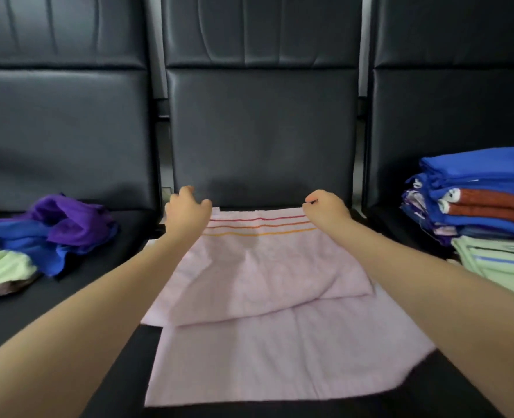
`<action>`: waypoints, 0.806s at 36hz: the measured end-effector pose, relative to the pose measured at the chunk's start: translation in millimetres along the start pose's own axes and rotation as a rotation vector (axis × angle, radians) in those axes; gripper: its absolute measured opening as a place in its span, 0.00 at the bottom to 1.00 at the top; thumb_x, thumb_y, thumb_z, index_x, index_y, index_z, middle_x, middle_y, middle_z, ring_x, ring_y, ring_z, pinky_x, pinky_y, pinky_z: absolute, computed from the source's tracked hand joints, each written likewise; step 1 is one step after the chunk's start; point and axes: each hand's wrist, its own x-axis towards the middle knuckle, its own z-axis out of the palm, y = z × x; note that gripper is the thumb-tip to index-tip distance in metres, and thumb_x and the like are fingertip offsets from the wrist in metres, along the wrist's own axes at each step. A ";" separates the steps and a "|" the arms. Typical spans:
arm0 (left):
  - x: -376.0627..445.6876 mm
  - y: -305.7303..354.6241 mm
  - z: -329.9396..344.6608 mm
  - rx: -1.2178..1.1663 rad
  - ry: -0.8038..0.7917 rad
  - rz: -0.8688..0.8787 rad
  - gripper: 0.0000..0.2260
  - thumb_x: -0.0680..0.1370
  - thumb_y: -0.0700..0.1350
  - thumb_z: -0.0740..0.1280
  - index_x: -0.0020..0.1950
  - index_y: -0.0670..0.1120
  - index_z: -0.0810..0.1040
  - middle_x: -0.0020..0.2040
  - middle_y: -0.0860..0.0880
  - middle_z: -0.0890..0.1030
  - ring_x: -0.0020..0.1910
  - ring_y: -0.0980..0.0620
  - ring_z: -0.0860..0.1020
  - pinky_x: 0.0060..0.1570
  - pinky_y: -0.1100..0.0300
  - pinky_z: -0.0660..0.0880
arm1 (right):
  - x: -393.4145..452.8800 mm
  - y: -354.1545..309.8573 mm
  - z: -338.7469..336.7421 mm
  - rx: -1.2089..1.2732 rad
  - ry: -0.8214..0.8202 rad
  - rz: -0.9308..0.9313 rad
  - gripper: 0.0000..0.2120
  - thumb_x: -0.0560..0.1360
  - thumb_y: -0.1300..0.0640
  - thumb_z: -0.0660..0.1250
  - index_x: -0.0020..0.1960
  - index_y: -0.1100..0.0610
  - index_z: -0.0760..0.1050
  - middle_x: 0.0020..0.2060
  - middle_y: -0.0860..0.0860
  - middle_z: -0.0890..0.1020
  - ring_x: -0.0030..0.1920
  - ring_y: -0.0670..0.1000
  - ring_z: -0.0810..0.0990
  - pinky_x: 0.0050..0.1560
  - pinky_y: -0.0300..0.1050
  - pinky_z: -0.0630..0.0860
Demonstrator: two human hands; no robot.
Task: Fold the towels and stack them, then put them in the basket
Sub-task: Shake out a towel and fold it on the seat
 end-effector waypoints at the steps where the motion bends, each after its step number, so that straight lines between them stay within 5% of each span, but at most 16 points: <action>1: -10.7 4.6 -4.4 -0.065 -0.012 0.007 0.22 0.77 0.45 0.61 0.71 0.45 0.68 0.66 0.42 0.72 0.65 0.41 0.70 0.62 0.49 0.70 | -10.8 -4.8 -1.3 0.036 -0.014 -0.029 0.12 0.76 0.58 0.60 0.55 0.54 0.78 0.53 0.50 0.81 0.54 0.54 0.78 0.50 0.44 0.75; 5: -75.7 27.7 -33.6 -0.190 -0.096 0.116 0.17 0.78 0.44 0.61 0.67 0.46 0.74 0.61 0.48 0.77 0.59 0.48 0.75 0.57 0.57 0.70 | -67.2 -20.2 -19.8 0.110 -0.084 -0.158 0.07 0.76 0.56 0.62 0.42 0.52 0.77 0.41 0.46 0.80 0.47 0.51 0.79 0.44 0.43 0.74; 10: -144.6 23.9 -52.4 -0.092 -0.278 0.339 0.08 0.79 0.46 0.62 0.53 0.49 0.81 0.48 0.55 0.80 0.47 0.56 0.76 0.43 0.66 0.68 | -131.3 -19.5 -40.0 0.177 -0.186 -0.226 0.07 0.75 0.55 0.66 0.41 0.53 0.81 0.34 0.46 0.81 0.37 0.48 0.79 0.46 0.48 0.78; 13: -171.4 12.0 -59.7 0.041 -0.437 0.427 0.08 0.79 0.45 0.64 0.49 0.47 0.82 0.46 0.55 0.81 0.43 0.61 0.75 0.39 0.75 0.67 | -165.1 -6.4 -46.6 0.124 -0.269 -0.268 0.09 0.76 0.54 0.67 0.39 0.55 0.80 0.36 0.47 0.82 0.39 0.48 0.80 0.45 0.45 0.77; 18: -195.3 -12.4 -68.8 0.183 -0.584 0.514 0.08 0.78 0.52 0.66 0.45 0.49 0.81 0.40 0.58 0.77 0.41 0.60 0.74 0.44 0.66 0.69 | -204.7 9.3 -68.3 -0.093 -0.494 -0.361 0.08 0.74 0.49 0.69 0.44 0.53 0.81 0.37 0.44 0.81 0.37 0.40 0.74 0.43 0.32 0.70; 22: -211.5 -26.3 -74.7 0.380 -0.708 0.657 0.10 0.74 0.60 0.67 0.44 0.54 0.75 0.45 0.57 0.74 0.46 0.58 0.73 0.50 0.63 0.70 | -222.6 22.7 -76.0 -0.152 -0.639 -0.445 0.10 0.70 0.46 0.72 0.49 0.47 0.79 0.46 0.43 0.79 0.46 0.40 0.75 0.50 0.33 0.72; 25: -218.9 -32.9 -76.0 0.464 -0.707 0.736 0.24 0.65 0.72 0.56 0.49 0.56 0.72 0.51 0.56 0.73 0.53 0.56 0.71 0.56 0.60 0.69 | -228.4 30.7 -68.2 -0.226 -0.584 -0.553 0.04 0.74 0.48 0.69 0.46 0.47 0.76 0.46 0.41 0.76 0.49 0.41 0.73 0.54 0.37 0.70; 29: -225.3 -38.5 -66.5 0.410 -0.564 0.803 0.29 0.67 0.69 0.51 0.55 0.53 0.75 0.52 0.53 0.73 0.52 0.53 0.71 0.54 0.57 0.71 | -235.3 27.0 -54.5 -0.212 -0.436 -0.601 0.07 0.80 0.53 0.61 0.45 0.54 0.70 0.42 0.47 0.75 0.44 0.49 0.72 0.50 0.45 0.71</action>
